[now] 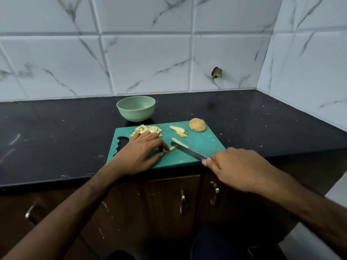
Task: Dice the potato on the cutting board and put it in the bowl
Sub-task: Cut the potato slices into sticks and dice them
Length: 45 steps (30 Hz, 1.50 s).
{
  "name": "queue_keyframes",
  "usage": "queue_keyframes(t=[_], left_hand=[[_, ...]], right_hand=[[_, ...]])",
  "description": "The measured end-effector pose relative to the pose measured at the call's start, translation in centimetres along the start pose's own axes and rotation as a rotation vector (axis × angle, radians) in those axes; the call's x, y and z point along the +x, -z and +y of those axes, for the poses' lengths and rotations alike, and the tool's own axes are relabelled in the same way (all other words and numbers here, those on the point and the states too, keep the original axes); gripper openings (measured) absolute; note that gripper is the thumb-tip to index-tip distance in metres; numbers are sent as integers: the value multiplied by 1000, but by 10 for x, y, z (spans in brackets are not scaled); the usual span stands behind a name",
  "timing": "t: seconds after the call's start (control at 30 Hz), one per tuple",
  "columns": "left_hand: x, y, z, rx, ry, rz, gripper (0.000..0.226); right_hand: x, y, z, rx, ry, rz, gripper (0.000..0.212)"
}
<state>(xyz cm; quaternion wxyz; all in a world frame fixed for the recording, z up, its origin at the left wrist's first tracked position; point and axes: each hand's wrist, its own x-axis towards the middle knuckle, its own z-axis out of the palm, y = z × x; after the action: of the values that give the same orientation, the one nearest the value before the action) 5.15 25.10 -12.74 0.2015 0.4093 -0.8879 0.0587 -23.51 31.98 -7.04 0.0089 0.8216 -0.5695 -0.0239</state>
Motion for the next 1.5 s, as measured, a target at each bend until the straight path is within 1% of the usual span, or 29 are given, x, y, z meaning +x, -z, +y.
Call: queue_keyframes(t=[0.23, 0.37, 0.47, 0.63, 0.8, 0.93, 1.03, 1.23, 1.5], left_hand=[[-2, 1, 0, -29, 7, 15, 35], [-2, 2, 3, -18, 7, 14, 34], [-2, 2, 2, -18, 13, 11, 32], [-2, 2, 0, -32, 19, 12, 36], [-2, 1, 0, -54, 39, 7, 41], [-3, 4, 2, -62, 44, 36, 35], [-4, 5, 2, -64, 40, 53, 26], [-3, 4, 2, -55, 48, 44, 24], [-4, 5, 3, -45, 52, 64, 19]], right_hand=[[4, -17, -16, 3, 28, 46, 45], [13, -10, -9, 43, 6, 49, 48], [10, -4, -4, 27, 36, 62, 49], [4, -10, -4, -57, 60, 46, 47], [13, -23, -10, -42, 77, 61, 43], [19, -13, -4, 32, 56, 50, 48], [12, -9, -3, 11, 68, 54, 47], [7, -21, -13, -52, 84, 66, 43], [11, -9, -8, 0, 82, 82, 45]])
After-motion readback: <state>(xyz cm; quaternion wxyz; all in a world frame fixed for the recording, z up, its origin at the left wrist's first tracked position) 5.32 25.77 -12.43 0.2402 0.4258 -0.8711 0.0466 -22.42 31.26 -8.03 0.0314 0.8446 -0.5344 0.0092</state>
